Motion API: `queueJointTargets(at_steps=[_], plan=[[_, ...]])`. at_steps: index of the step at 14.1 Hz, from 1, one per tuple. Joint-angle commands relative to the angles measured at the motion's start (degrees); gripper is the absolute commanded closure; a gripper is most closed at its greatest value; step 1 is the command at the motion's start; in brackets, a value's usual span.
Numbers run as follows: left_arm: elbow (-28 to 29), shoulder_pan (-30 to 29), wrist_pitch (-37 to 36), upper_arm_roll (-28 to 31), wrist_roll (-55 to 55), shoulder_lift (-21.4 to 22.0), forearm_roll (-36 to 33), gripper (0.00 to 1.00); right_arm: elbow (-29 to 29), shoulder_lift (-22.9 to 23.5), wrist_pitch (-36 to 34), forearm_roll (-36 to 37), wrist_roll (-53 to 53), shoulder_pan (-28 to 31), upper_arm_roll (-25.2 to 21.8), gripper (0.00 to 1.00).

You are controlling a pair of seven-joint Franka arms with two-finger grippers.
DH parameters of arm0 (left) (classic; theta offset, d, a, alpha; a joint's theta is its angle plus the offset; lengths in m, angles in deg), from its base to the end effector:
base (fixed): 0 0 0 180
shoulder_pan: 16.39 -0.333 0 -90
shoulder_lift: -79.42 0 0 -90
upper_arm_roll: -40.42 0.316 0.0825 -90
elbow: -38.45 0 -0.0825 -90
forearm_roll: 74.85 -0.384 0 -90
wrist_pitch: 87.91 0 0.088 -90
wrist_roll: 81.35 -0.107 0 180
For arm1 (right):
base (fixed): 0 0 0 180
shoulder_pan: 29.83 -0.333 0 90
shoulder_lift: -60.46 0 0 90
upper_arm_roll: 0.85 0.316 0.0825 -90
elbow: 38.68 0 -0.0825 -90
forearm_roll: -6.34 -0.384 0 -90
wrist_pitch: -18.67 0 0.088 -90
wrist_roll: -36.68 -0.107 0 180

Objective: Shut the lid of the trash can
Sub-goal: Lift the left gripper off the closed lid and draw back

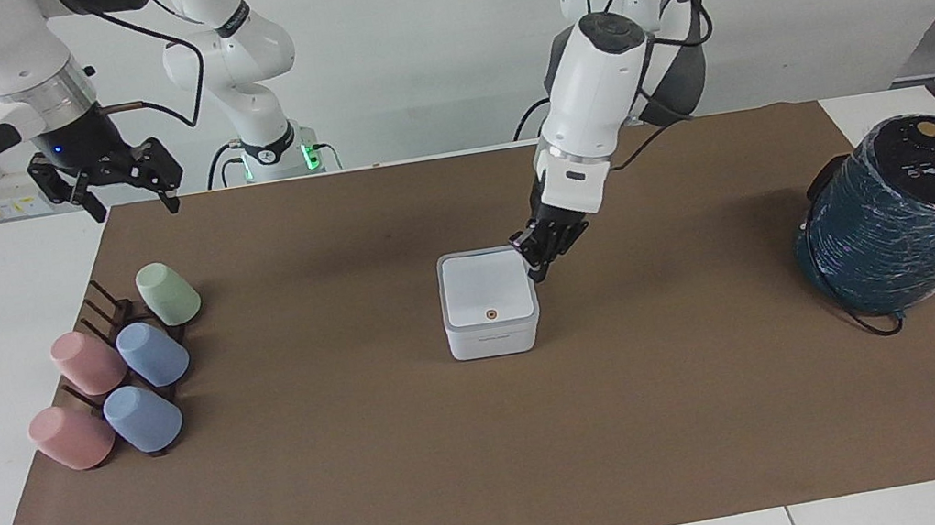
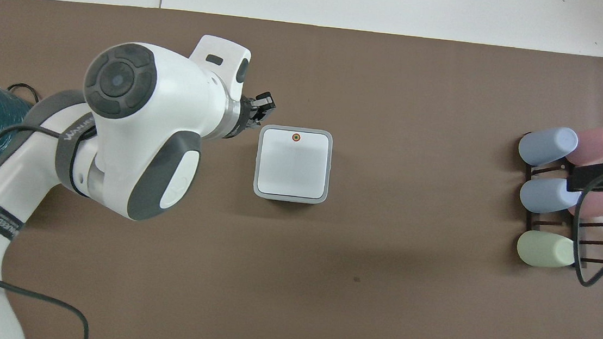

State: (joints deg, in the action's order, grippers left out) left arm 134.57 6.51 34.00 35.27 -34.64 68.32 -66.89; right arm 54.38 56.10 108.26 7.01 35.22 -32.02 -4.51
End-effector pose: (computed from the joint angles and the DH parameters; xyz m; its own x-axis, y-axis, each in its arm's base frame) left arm 0.5685 -0.3052 0.5121 0.9206 0.3857 0.0614 0.3545 -0.8912 0.2831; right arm 0.5297 -0.0162 0.6398 0.9986 -0.0511 0.0155 -0.0512 -0.9987 0.0064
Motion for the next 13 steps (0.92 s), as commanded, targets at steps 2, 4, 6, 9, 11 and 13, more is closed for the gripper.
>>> queueJointTargets(at_steps=[2,4,6,9,11,13], plan=[[-0.2,-6.4,-10.2,-0.3,-11.0,5.1,-0.6,1.0,1.2,-1.2,-0.5,-0.3,-0.7,-0.3,-0.1,0.0],[-0.2,-9.6,-15.3,-0.3,-18.0,7.7,-0.6,1.0,1.2,-1.2,-0.4,-0.3,-0.7,-0.3,-0.1,0.0],[-0.2,-12.5,-19.7,-0.2,-24.3,9.5,-0.8,1.0,1.2,-1.2,-0.4,-0.3,-0.7,-0.3,-0.1,0.0],[-0.5,-14.5,-24.9,-0.2,-33.9,10.9,-6.6,1.0,1.2,-1.2,-0.5,-0.3,-0.7,-0.3,-0.1,0.0],[-0.4,-15.1,-26.4,-0.2,-36.4,11.6,-8.5,0.97,1.2,-1.2,-0.4,-0.3,-0.7,-0.3,-0.1,0.0],[-0.3,-15.2,-28.0,-0.2,-36.6,12.6,-8.8,0.95,1.2,-1.2,-0.4,-0.3,-0.7,-0.3,-0.1,0.0]])
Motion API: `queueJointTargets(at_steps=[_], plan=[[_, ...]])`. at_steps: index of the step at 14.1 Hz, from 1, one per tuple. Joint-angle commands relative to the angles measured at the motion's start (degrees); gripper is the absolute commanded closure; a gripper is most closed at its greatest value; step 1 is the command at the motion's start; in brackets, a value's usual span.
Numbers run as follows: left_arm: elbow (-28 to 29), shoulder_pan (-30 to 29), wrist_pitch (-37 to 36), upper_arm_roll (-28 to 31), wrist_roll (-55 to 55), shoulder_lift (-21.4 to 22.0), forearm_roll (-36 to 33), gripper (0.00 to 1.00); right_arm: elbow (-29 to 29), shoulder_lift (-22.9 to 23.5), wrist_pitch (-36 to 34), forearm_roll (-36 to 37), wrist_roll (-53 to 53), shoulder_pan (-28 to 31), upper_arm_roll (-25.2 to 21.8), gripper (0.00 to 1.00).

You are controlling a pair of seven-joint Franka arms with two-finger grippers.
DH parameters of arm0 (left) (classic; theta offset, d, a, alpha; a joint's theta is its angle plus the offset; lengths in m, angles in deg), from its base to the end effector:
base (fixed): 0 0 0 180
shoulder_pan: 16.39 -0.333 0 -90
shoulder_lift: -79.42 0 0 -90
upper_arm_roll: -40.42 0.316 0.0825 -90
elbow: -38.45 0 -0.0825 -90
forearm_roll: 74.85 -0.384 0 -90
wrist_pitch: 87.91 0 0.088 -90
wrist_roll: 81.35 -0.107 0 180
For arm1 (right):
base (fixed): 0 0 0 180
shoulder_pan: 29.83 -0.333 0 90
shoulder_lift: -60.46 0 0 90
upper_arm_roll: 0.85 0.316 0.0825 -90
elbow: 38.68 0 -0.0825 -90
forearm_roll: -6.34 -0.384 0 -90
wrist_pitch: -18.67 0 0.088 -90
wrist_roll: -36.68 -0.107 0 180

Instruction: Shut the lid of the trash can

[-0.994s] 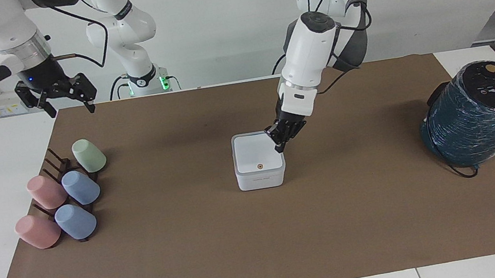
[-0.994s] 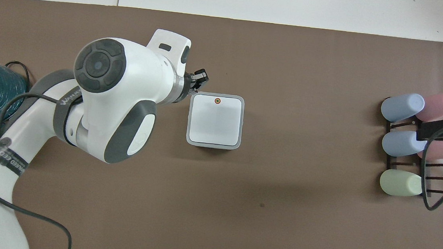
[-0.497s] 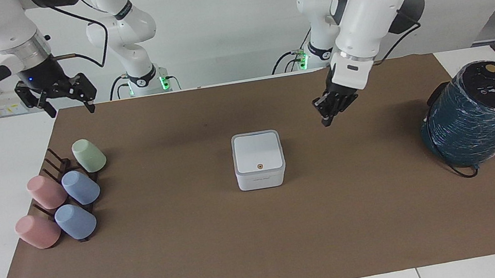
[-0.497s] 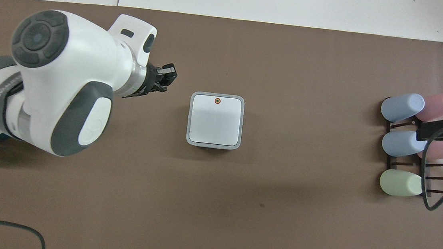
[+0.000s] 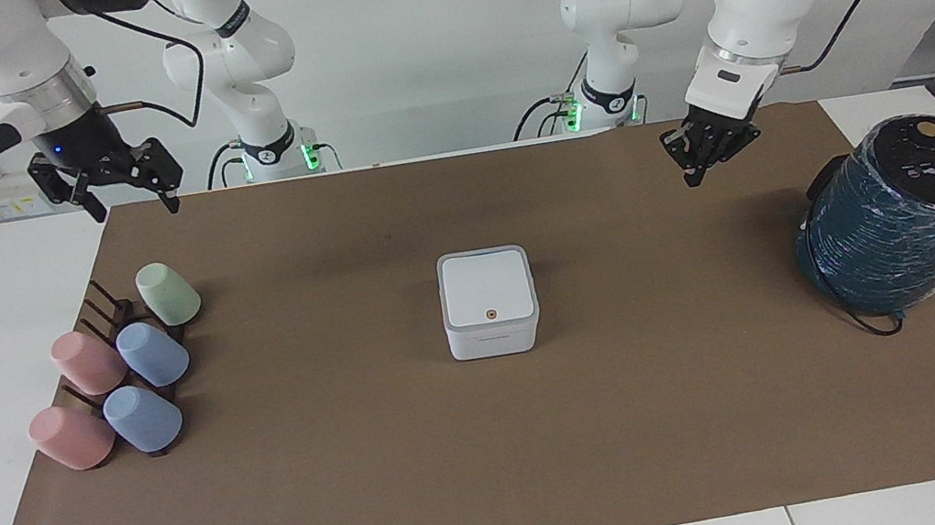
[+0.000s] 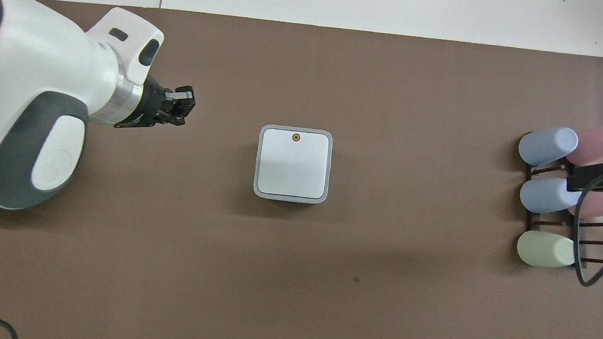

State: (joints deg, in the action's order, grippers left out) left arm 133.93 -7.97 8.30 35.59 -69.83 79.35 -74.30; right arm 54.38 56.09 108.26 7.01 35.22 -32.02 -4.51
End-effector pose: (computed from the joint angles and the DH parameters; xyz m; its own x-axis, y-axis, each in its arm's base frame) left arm 0.5471 -0.1298 0.5879 0.9995 -0.0291 0.0094 -0.0293 -0.9995 0.0118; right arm 0.5297 -0.0162 0.6399 0.9986 -0.0511 0.0157 -0.0512 -0.9987 0.0064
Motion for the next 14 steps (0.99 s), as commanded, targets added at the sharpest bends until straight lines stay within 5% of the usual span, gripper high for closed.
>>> queueJointTargets(at_steps=[1,9,10,12,14], plan=[[0.5,-0.7,-3.7,-0.5,-2.2,2.2,-2.0,0.95,1.2,-1.2,-0.4,-0.3,-0.7,-0.3,-0.1,0.0],[1.5,-3.2,-4.9,-0.6,-8.8,3.8,-2.5,0.85,0.9,-1.7,-0.8,-0.2,-0.7,0.3,-0.5,0.0],[1.5,-3.2,-4.4,-0.6,-8.6,3.8,-2.5,0.64,0.8,-2.0,-1.0,-0.2,-0.7,0.3,-0.4,0.0],[1.5,-3.1,-3.3,-0.7,-8.3,3.8,-2.4,0.0,0.7,-2.6,-1.6,-0.2,-0.9,0.3,-0.4,0.0],[1.5,-3.1,-3.1,-0.7,-8.6,3.7,-2.1,0.0,0.8,-2.7,-1.6,-0.2,-1.0,0.3,-0.3,0.0]])
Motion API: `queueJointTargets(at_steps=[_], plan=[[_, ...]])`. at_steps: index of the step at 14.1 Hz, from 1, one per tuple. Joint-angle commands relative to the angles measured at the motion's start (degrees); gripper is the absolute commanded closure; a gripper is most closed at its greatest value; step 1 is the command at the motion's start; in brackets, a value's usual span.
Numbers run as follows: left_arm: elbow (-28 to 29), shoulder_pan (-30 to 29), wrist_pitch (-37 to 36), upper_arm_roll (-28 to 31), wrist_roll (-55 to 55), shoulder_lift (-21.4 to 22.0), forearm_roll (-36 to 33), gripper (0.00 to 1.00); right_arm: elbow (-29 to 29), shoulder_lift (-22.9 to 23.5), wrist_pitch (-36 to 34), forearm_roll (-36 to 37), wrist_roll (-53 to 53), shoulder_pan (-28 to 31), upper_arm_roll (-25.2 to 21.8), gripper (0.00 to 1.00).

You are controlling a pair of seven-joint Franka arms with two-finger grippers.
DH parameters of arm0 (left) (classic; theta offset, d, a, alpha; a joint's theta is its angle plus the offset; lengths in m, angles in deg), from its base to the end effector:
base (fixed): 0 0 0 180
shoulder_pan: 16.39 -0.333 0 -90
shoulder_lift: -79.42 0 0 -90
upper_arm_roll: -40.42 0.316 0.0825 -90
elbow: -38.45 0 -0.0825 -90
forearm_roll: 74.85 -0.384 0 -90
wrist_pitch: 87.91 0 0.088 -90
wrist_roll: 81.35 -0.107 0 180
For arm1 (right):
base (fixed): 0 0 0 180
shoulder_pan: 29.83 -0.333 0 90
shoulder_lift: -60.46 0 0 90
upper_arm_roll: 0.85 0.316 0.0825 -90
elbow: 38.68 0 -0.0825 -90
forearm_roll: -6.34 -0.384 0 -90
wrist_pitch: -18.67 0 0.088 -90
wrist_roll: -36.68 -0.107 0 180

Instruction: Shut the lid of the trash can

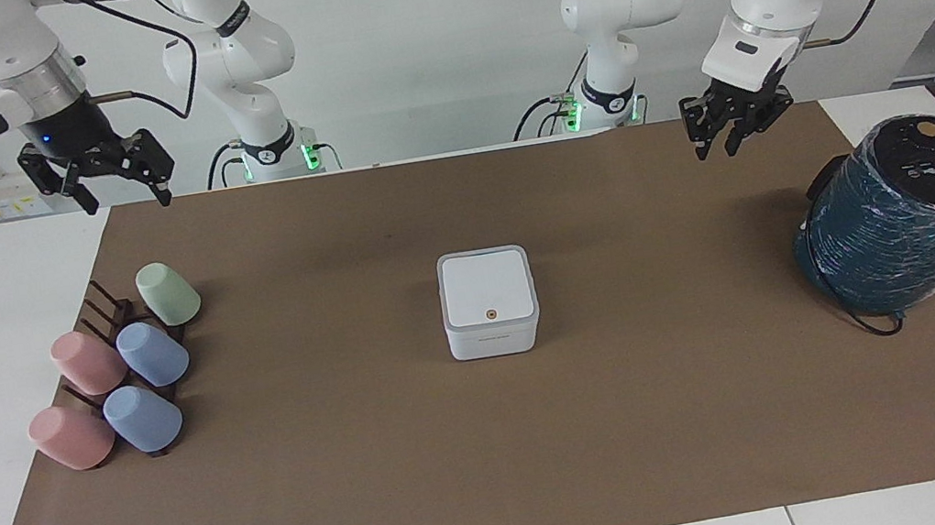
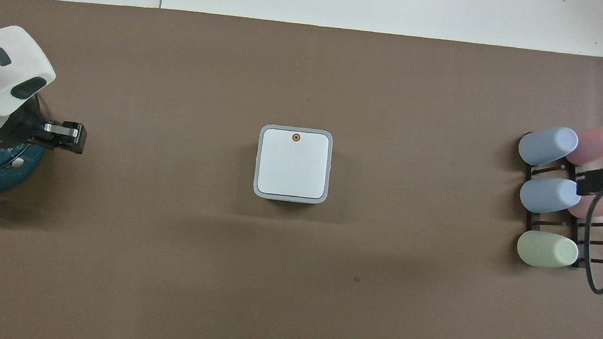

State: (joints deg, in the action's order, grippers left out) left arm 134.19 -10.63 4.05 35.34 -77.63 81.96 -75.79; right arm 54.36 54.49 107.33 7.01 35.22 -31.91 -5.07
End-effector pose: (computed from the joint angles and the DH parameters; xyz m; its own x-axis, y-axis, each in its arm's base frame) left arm 0.5326 -0.1013 0.6043 0.9920 -0.1243 -0.0205 -0.1247 -0.9920 -0.0217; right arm 0.5190 -0.0229 0.6532 0.9976 -0.0629 0.0276 -0.0630 -0.9980 0.0033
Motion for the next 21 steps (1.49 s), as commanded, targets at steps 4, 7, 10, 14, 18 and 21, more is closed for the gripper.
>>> queueJointTargets(at_steps=[4,7,10,14,18,21], plan=[[1.2,0.1,3.0,-0.5,-0.5,1.0,-0.4,0.0,1.1,-1.1,-0.7,-0.2,-1.0,0.2,0.3,0.0],[1.2,0.3,4.7,-0.5,-0.3,0.7,-0.2,0.0,1.1,-1.2,-0.7,-0.2,-1.0,0.2,0.3,0.0],[1.0,0.3,5.3,-0.5,-0.2,0.6,-0.1,0.0,1.1,-1.2,-0.7,-0.2,-0.8,0.2,0.3,0.0],[0.8,0.0,5.2,-0.5,-0.1,0.7,0.9,0.0,1.1,-1.2,-0.7,-0.2,-0.7,0.2,0.3,0.0],[0.6,0.0,5.2,-0.5,-0.1,0.9,1.4,0.0,1.1,-1.2,-0.7,-0.3,-0.7,0.2,0.4,0.0],[0.6,-0.1,5.2,-0.5,0.0,0.9,1.4,0.0,1.1,-1.1,-0.7,-0.2,-0.7,0.2,0.4,0.0]])
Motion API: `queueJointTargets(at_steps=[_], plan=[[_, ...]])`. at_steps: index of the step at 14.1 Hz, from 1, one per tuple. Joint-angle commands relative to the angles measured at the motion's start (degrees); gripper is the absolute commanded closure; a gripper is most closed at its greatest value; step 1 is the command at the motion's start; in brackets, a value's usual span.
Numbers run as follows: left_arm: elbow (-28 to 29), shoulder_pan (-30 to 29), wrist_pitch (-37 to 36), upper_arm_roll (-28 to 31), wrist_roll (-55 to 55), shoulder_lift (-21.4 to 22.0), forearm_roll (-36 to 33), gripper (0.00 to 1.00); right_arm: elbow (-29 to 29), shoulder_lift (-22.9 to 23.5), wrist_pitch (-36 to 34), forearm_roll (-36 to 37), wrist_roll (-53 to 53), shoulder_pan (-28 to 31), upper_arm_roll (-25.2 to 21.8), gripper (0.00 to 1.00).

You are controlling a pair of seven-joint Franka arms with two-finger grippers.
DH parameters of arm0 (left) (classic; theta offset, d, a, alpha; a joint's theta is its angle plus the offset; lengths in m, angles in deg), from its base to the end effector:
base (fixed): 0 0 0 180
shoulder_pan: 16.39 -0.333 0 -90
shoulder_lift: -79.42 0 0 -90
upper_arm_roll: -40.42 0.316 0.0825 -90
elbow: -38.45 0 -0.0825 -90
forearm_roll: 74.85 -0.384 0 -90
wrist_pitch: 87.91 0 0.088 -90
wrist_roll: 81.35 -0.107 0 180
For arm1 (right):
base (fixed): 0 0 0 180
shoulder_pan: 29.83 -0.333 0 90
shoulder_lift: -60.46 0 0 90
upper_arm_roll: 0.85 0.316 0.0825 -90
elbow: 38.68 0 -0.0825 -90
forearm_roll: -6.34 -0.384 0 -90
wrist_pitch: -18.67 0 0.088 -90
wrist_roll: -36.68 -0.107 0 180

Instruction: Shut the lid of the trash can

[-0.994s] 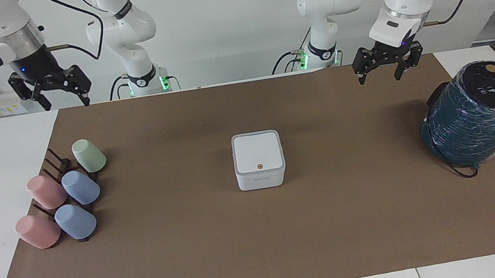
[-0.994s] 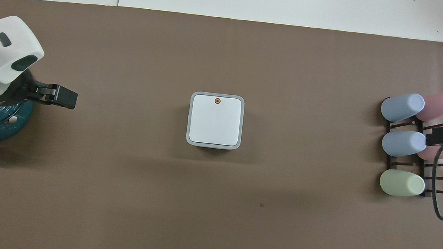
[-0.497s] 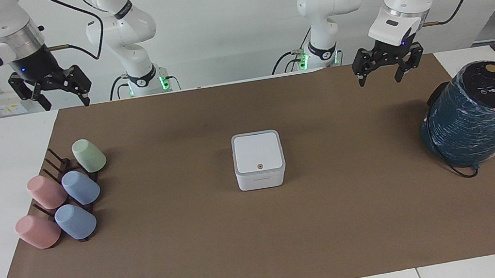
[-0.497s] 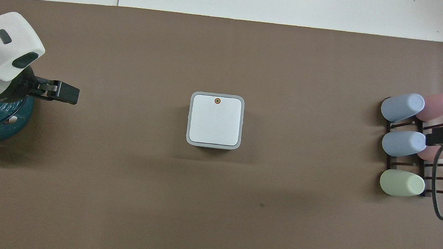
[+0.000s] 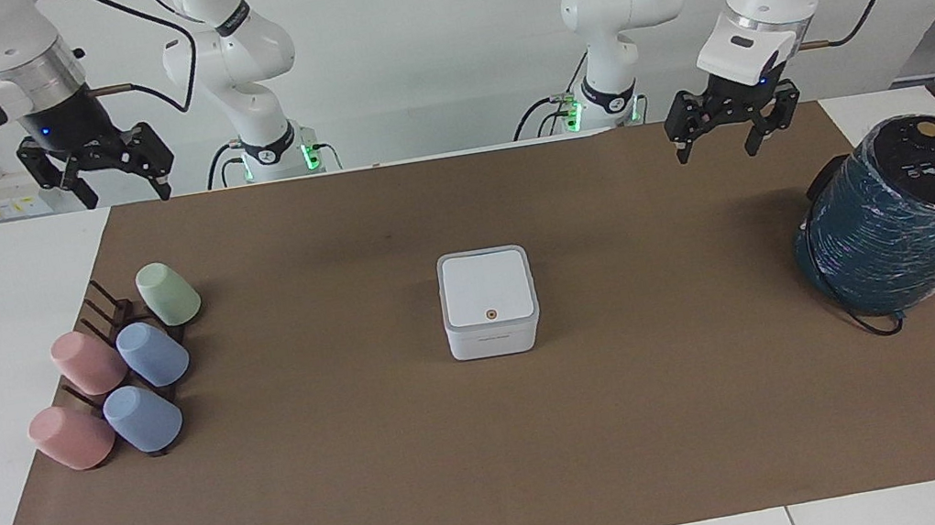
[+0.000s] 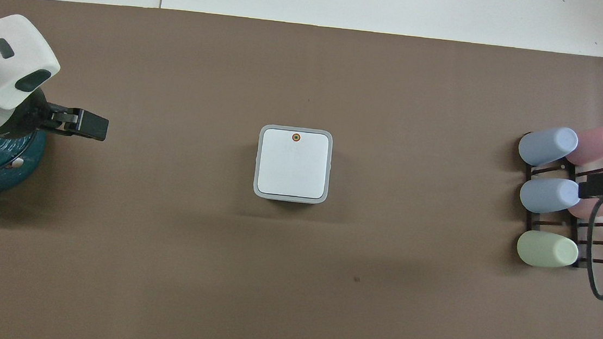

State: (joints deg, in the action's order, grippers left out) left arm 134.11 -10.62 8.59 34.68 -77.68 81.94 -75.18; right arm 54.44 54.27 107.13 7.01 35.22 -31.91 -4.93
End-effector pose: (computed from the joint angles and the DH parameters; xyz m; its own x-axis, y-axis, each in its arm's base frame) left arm 0.5395 -0.1105 0.6119 0.9888 -0.1369 0.0589 -0.1367 -0.9906 -0.0064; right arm 0.5175 -0.0216 0.6542 0.9978 -0.0604 0.0265 -0.0606 -0.9982 0.0033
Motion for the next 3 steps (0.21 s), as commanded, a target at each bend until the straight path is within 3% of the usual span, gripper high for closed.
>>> queueJointTargets(at_steps=[1,3], plan=[[0.7,-0.1,0.7,0.2,-0.1,0.9,0.8,0.0,1.0,-0.9,-0.5,-0.3,-0.7,0.2,0.3,0.0],[0.7,-0.2,0.7,0.2,-0.1,0.9,0.8,0.0,1.0,-1.0,-0.5,-0.3,-0.7,0.2,0.2,0.0]])
